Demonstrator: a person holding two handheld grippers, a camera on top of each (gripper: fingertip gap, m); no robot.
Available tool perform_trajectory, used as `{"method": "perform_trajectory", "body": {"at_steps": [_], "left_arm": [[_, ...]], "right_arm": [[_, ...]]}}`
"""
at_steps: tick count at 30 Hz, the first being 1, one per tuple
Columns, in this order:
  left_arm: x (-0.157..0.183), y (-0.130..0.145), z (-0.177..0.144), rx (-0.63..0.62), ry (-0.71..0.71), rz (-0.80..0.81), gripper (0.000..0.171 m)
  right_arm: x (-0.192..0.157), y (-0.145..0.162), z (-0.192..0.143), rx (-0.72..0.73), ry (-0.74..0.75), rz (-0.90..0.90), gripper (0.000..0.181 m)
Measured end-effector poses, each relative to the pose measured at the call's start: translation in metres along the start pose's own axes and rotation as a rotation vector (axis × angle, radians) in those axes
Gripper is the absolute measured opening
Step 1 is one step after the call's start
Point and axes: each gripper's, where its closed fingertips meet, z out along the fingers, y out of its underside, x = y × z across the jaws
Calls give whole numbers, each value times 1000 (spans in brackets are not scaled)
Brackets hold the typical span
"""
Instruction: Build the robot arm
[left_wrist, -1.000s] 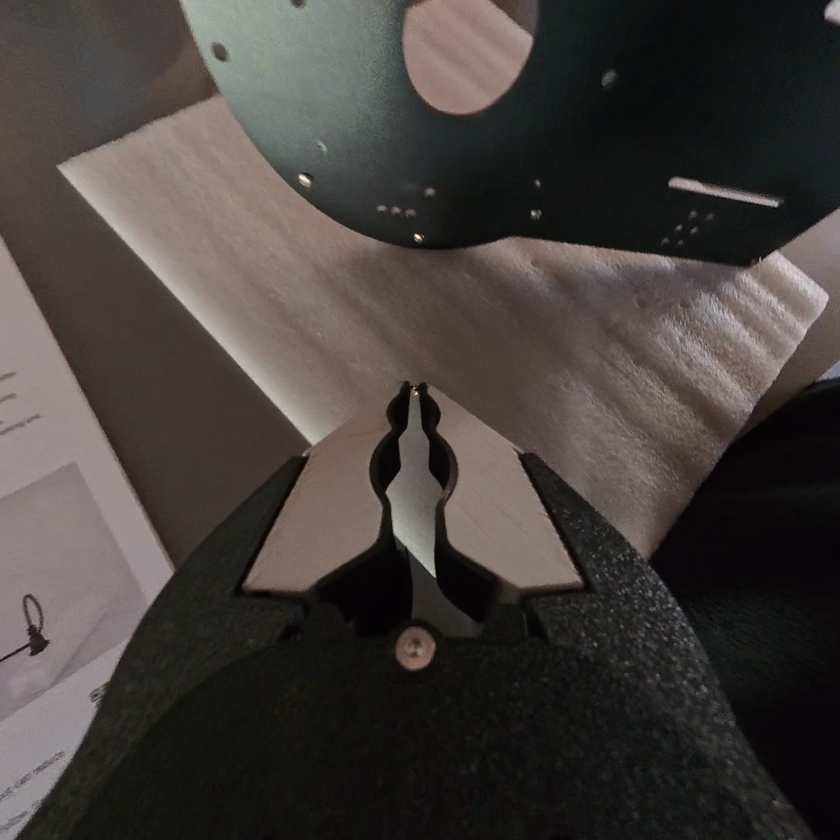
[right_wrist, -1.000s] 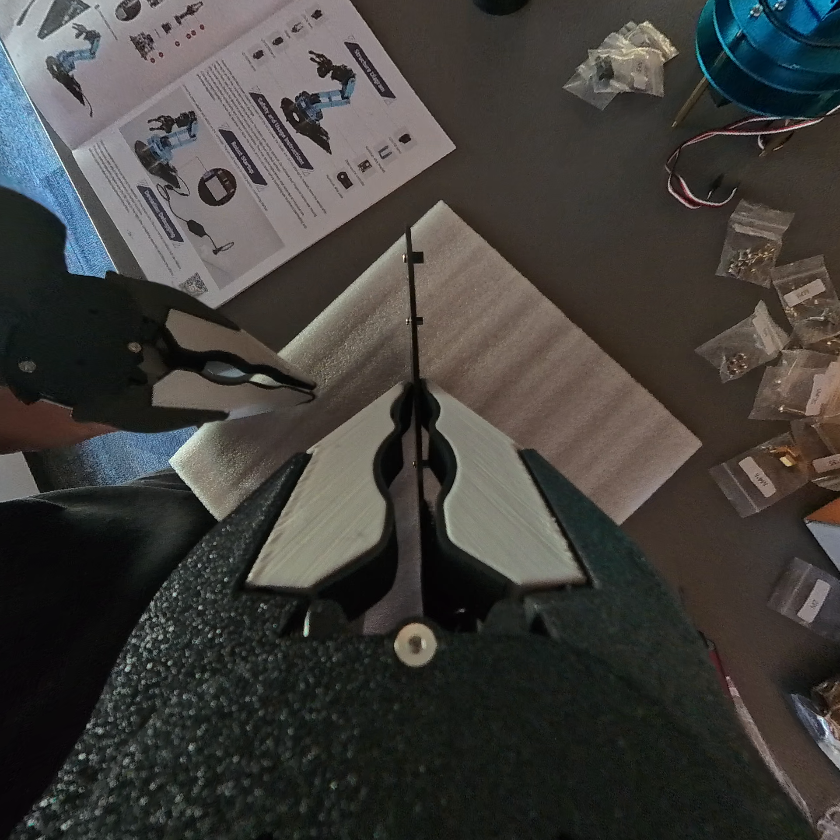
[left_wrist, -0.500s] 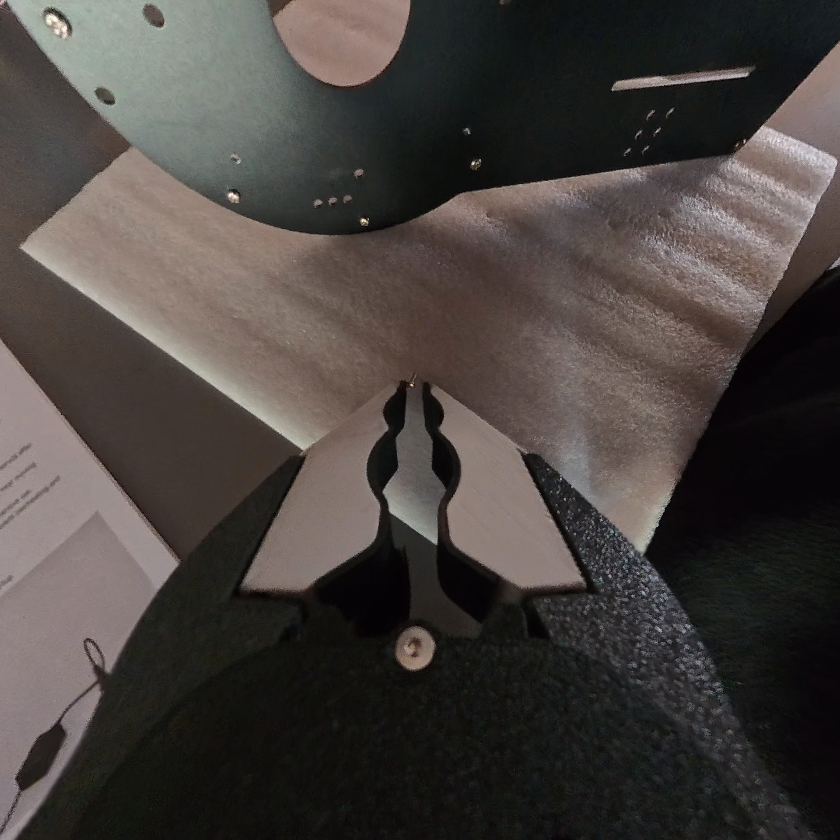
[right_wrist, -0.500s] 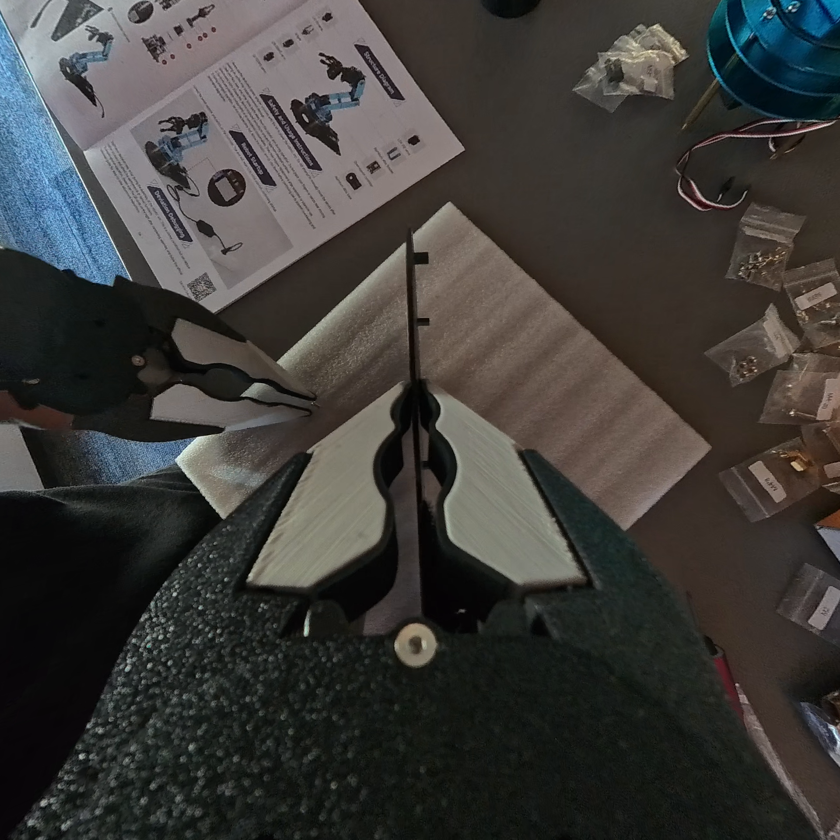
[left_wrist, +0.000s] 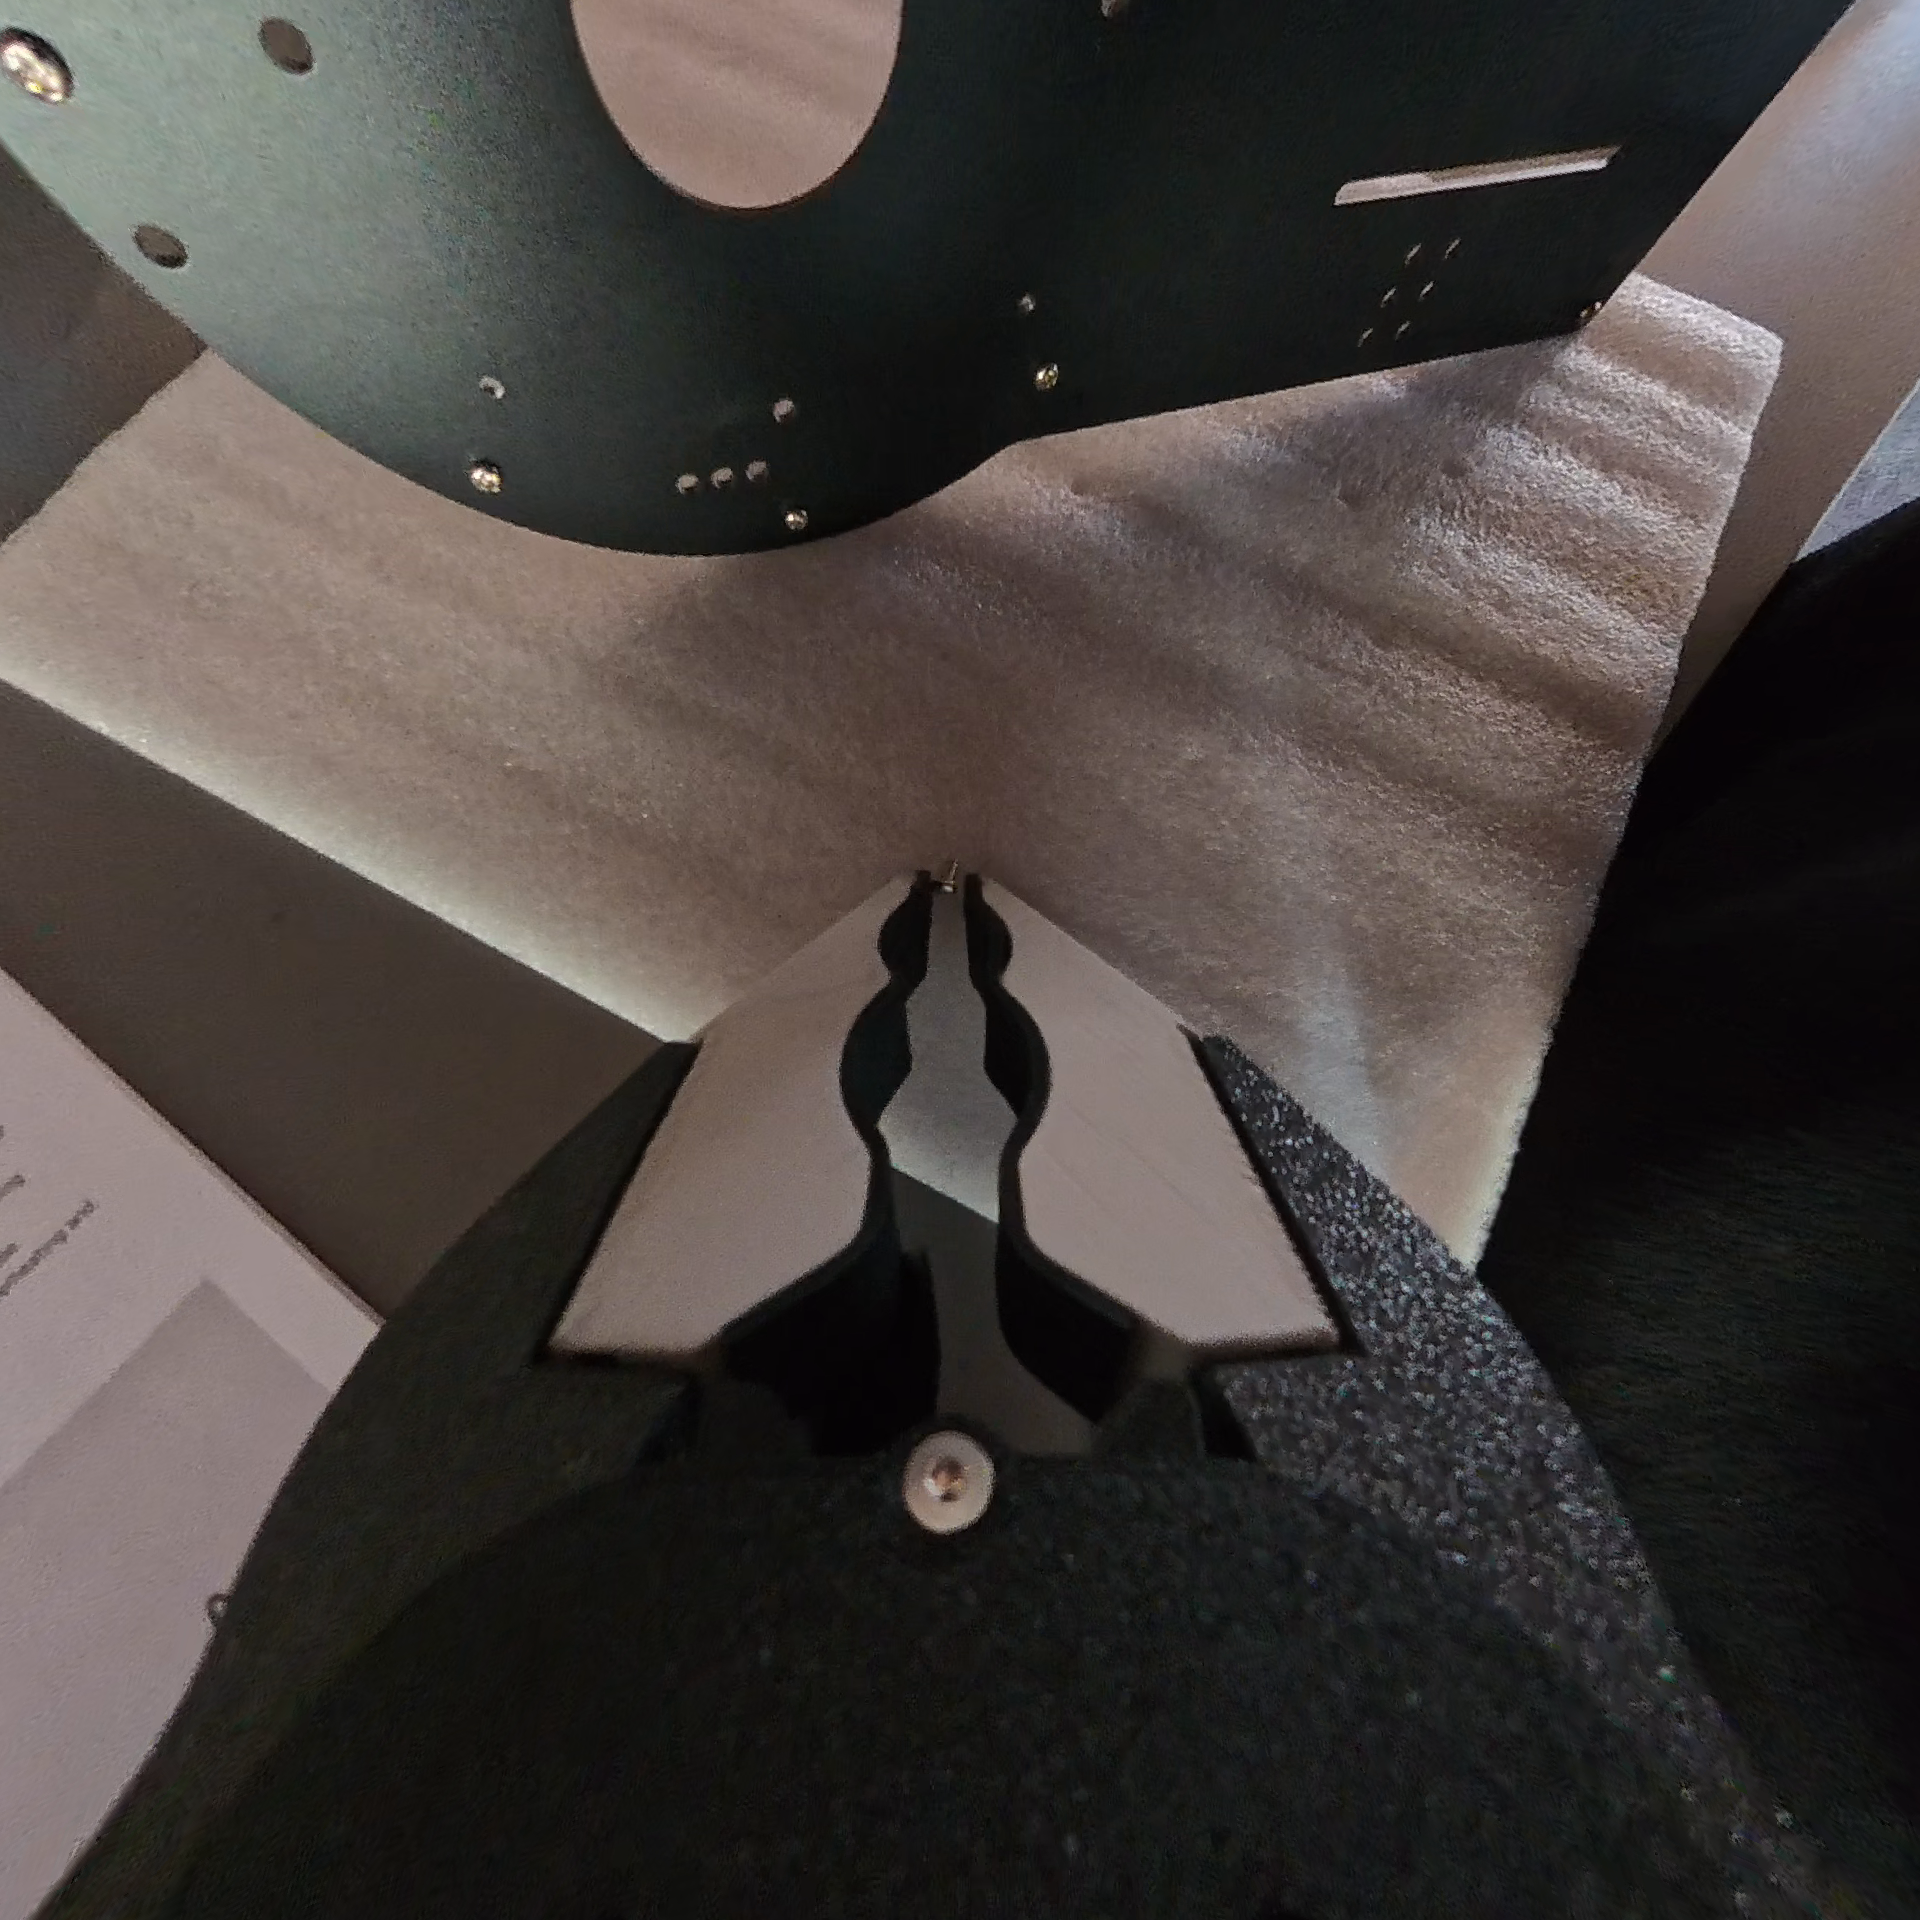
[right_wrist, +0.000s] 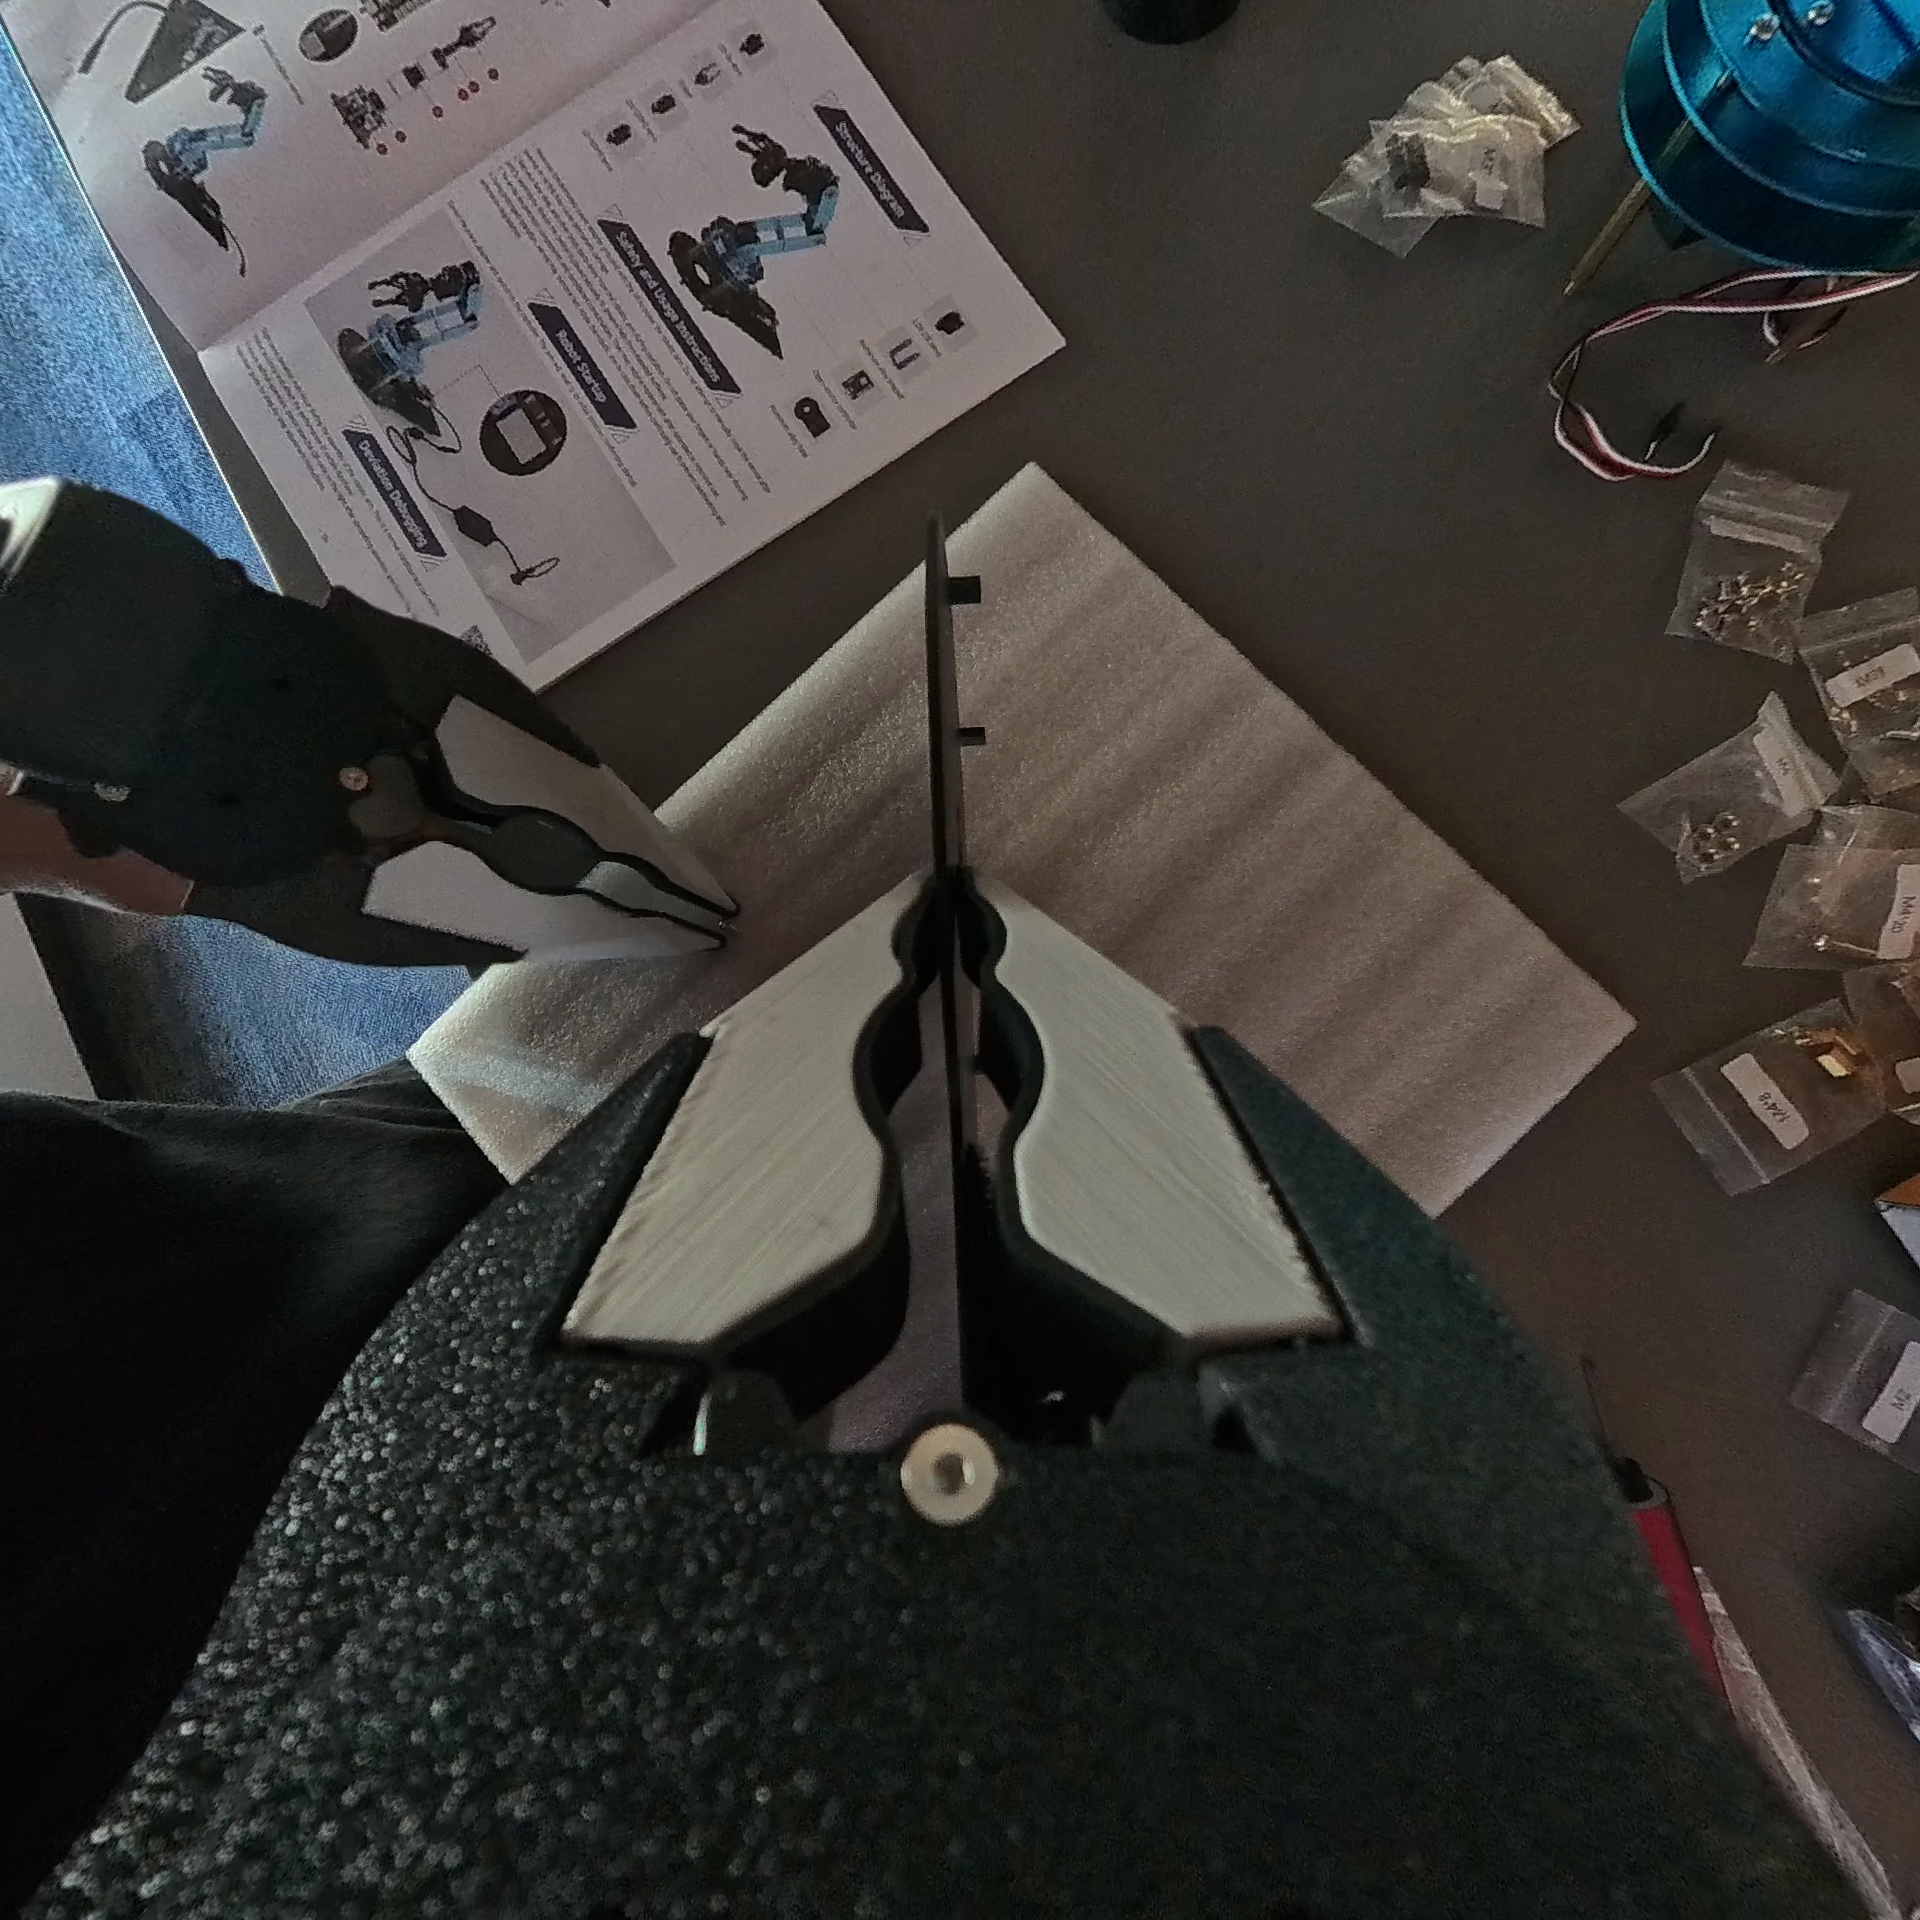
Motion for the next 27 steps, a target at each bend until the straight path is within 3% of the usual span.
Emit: {"method": "perform_trajectory", "body": {"at_steps": [8, 11, 17, 21, 27], "left_arm": [[0, -10, -7, 56, -27, 17, 4], [-14, -35, -19, 166, -105, -34, 4], [-55, -115, -52, 484, -284, -162, 3], [-64, -138, -51, 536, -330, -186, 1], [-67, -144, -47, 548, -320, -204, 0]], "right_arm": [[1, 0, 0, -2, 5, -2, 1], [1, 0, 0, -1, 6, 1, 2], [3, 0, 1, -1, 11, 3, 2], [3, 0, 1, -8, 12, -5, 2], [2, 0, 1, -8, 8, -6, 2]]}}
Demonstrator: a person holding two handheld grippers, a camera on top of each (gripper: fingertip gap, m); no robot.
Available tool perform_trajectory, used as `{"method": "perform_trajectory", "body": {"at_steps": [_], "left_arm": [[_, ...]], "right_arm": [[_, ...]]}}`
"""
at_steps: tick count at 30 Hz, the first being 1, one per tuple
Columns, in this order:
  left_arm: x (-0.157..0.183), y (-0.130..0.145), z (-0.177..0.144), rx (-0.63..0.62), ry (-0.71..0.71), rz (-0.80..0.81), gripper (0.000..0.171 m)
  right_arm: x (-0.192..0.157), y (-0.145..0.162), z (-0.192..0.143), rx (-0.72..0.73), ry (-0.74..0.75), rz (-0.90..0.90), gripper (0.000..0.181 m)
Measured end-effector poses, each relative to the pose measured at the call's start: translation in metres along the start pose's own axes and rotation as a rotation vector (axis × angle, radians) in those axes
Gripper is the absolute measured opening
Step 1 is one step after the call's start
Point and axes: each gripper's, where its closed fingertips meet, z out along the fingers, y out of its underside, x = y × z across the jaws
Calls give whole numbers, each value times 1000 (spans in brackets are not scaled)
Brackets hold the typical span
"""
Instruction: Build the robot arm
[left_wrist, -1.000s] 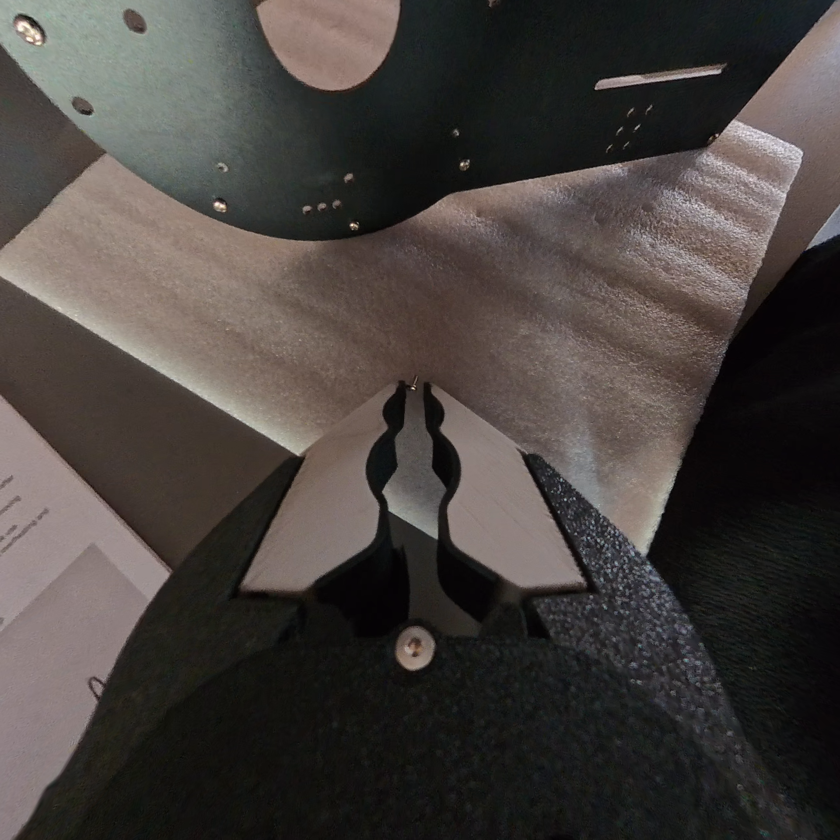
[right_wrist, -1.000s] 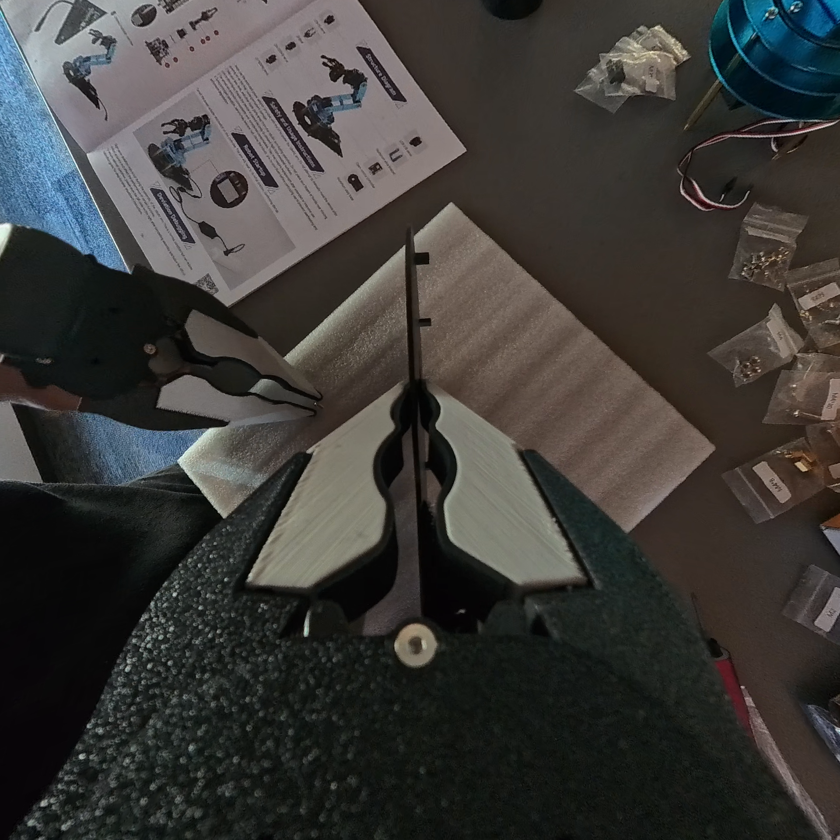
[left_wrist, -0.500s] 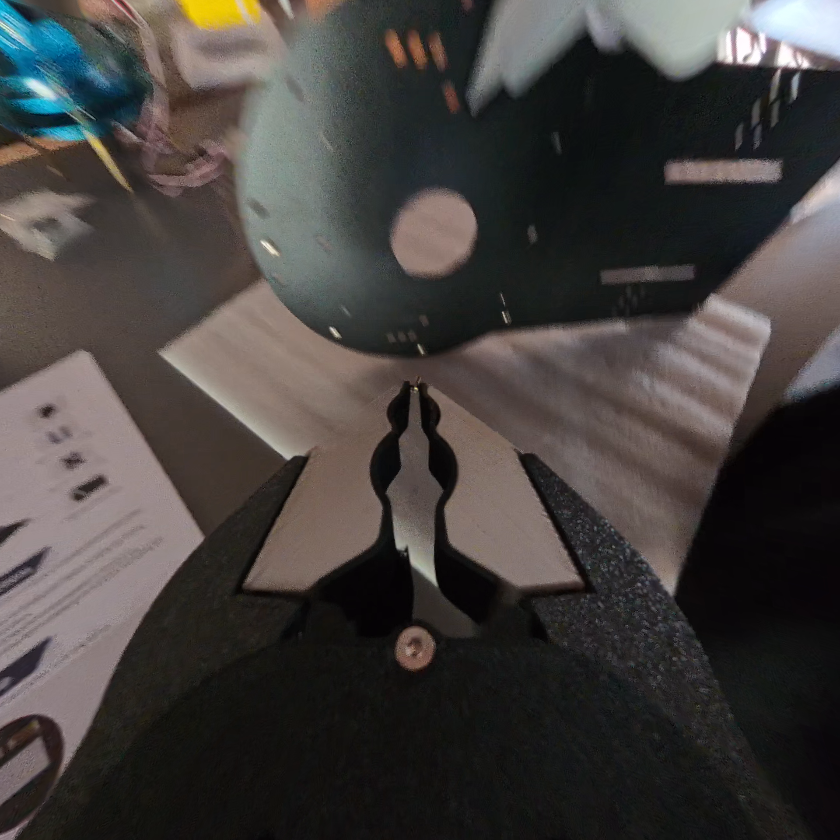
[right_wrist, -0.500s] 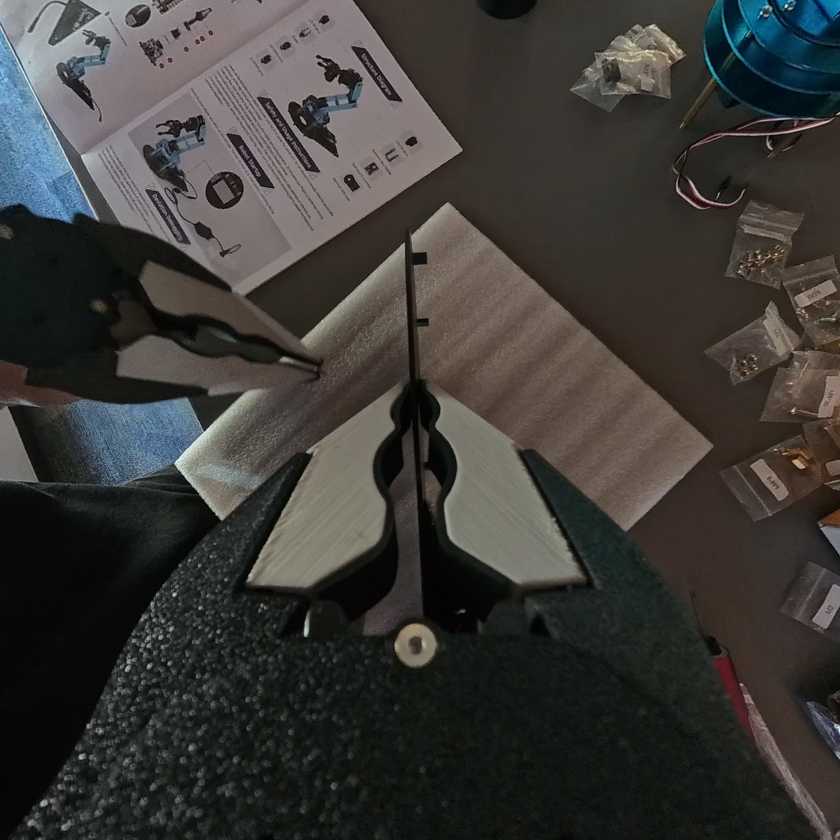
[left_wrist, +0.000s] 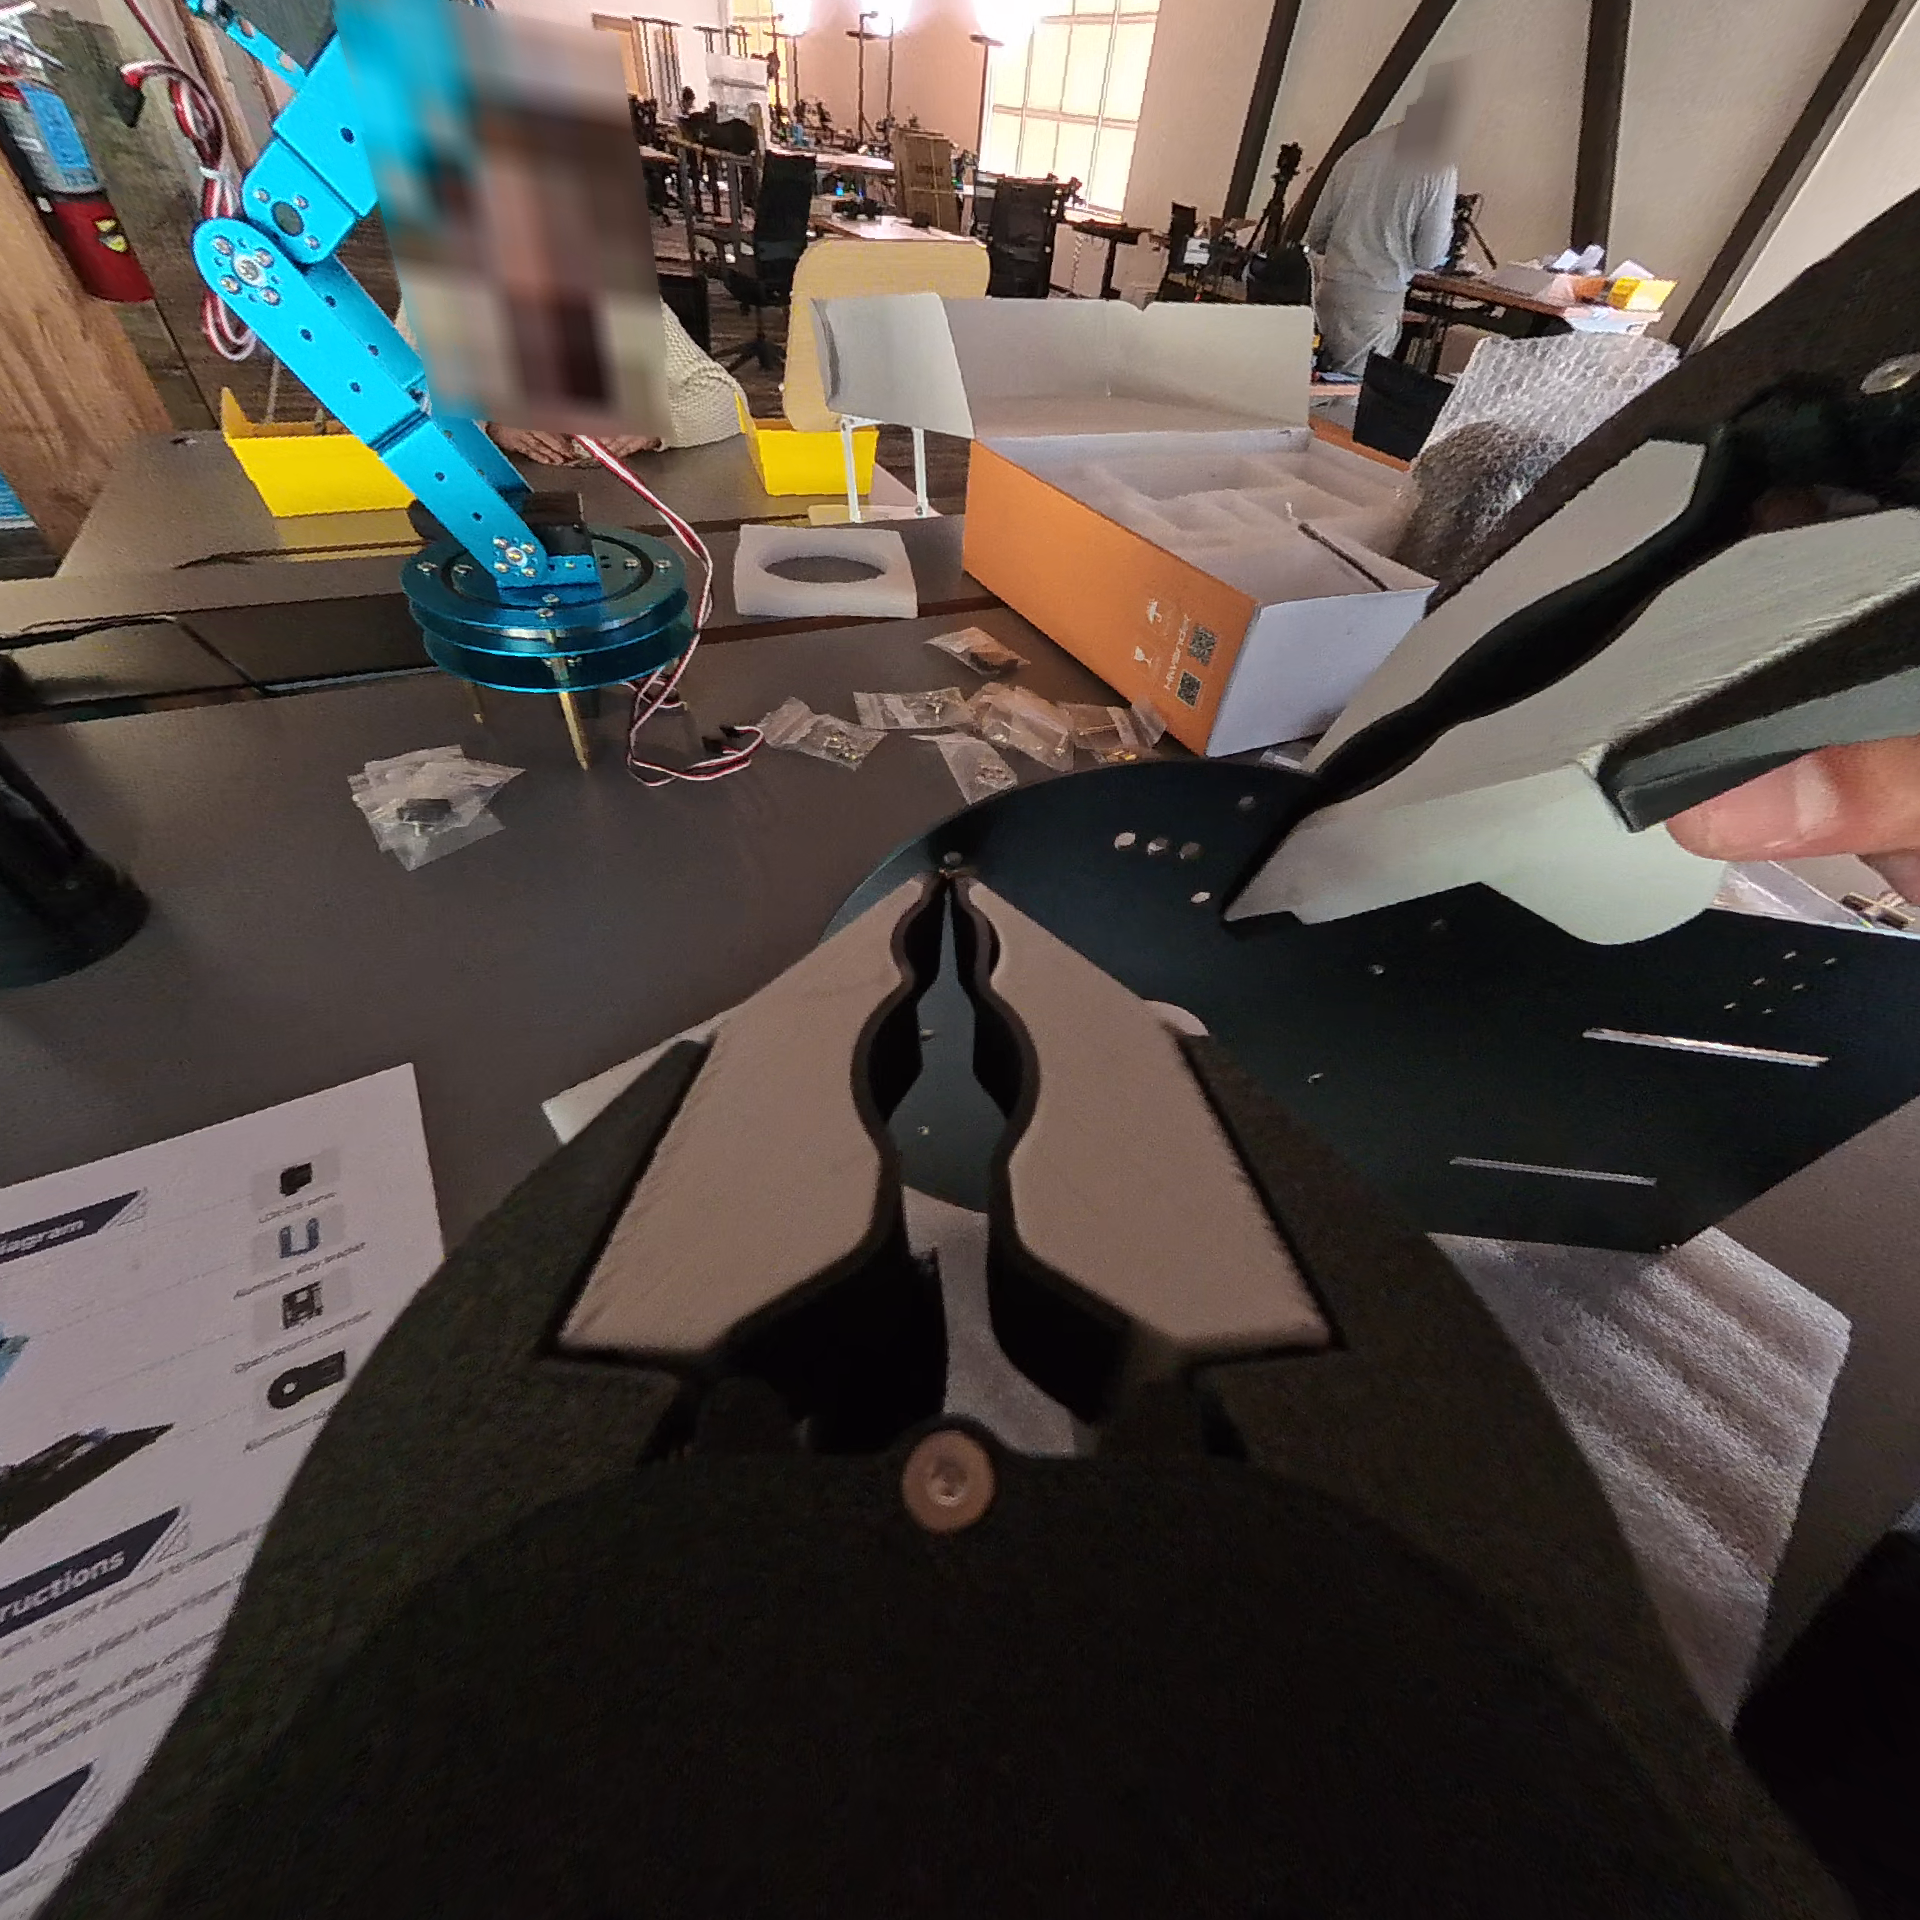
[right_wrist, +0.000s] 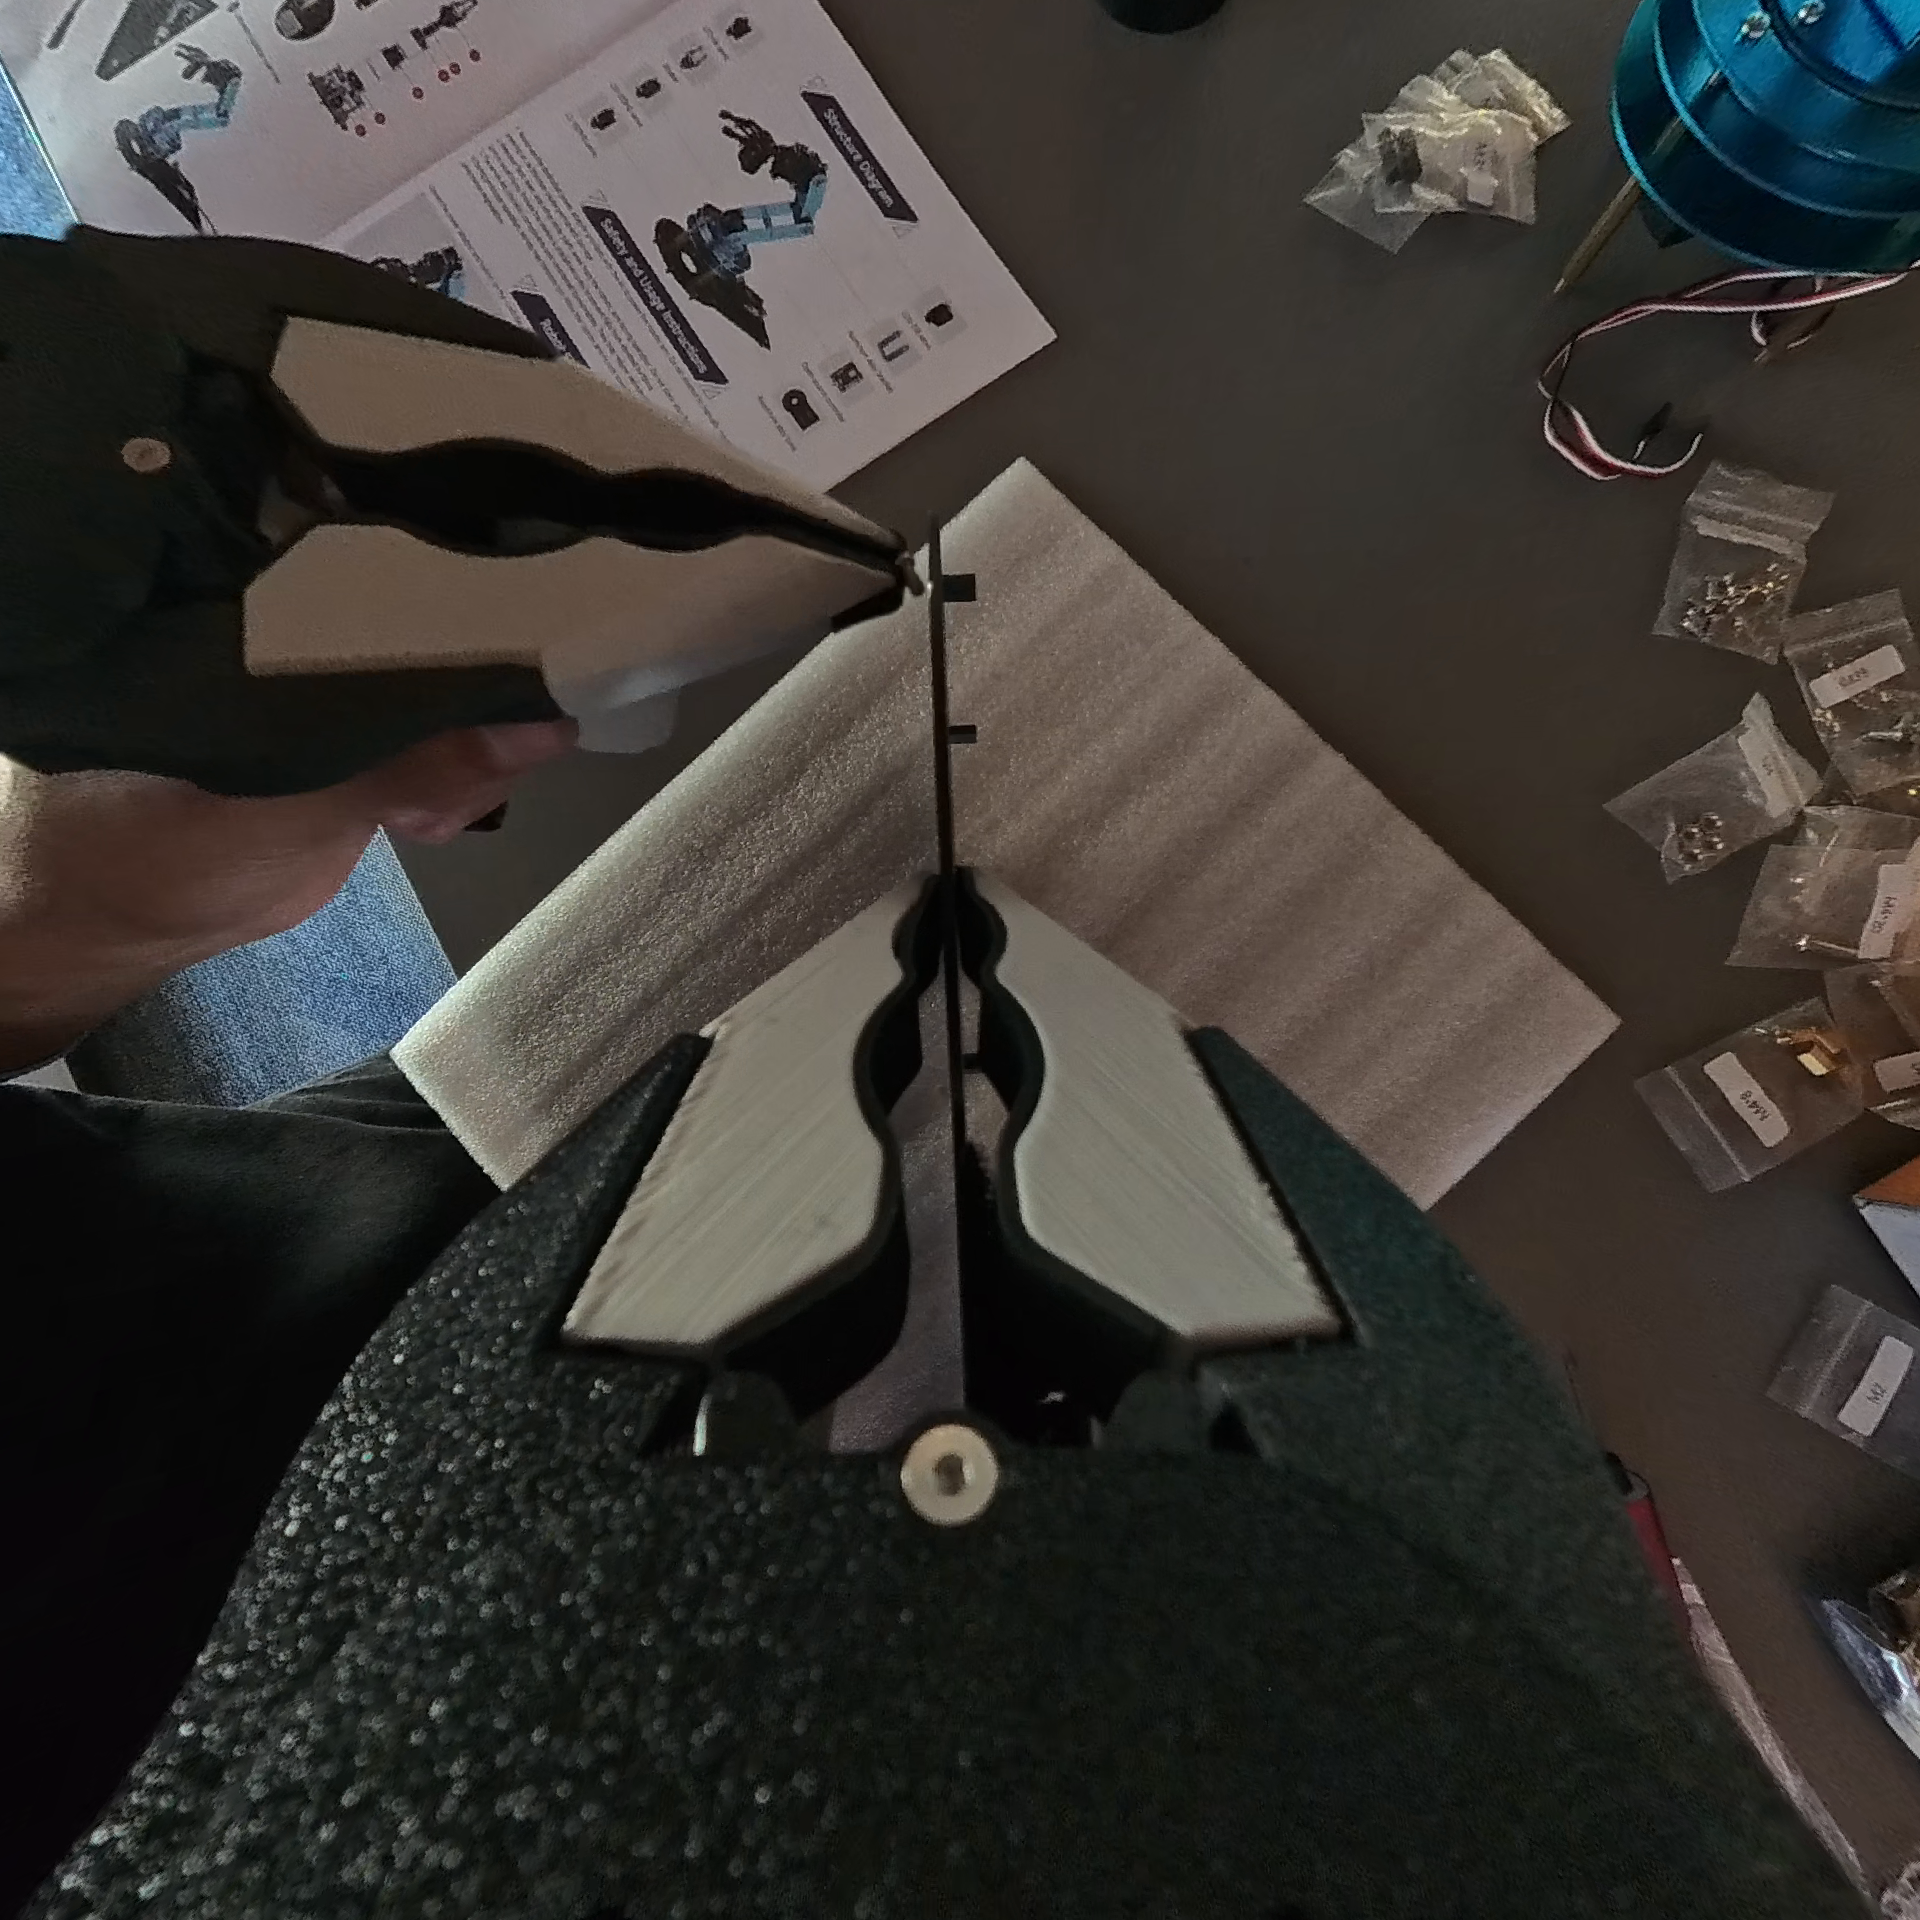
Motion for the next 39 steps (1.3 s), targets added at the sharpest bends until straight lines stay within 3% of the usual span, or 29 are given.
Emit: {"method": "perform_trajectory", "body": {"at_steps": [18, 39], "left_arm": [[-4, -2, 6, 43, -112, -65, 0], [-5, -2, 6, 82, -291, -10, 0]], "right_arm": [[4, 0, 1, -12, 9, -5, 2], [4, 0, 2, -23, 18, -24, 2]]}}
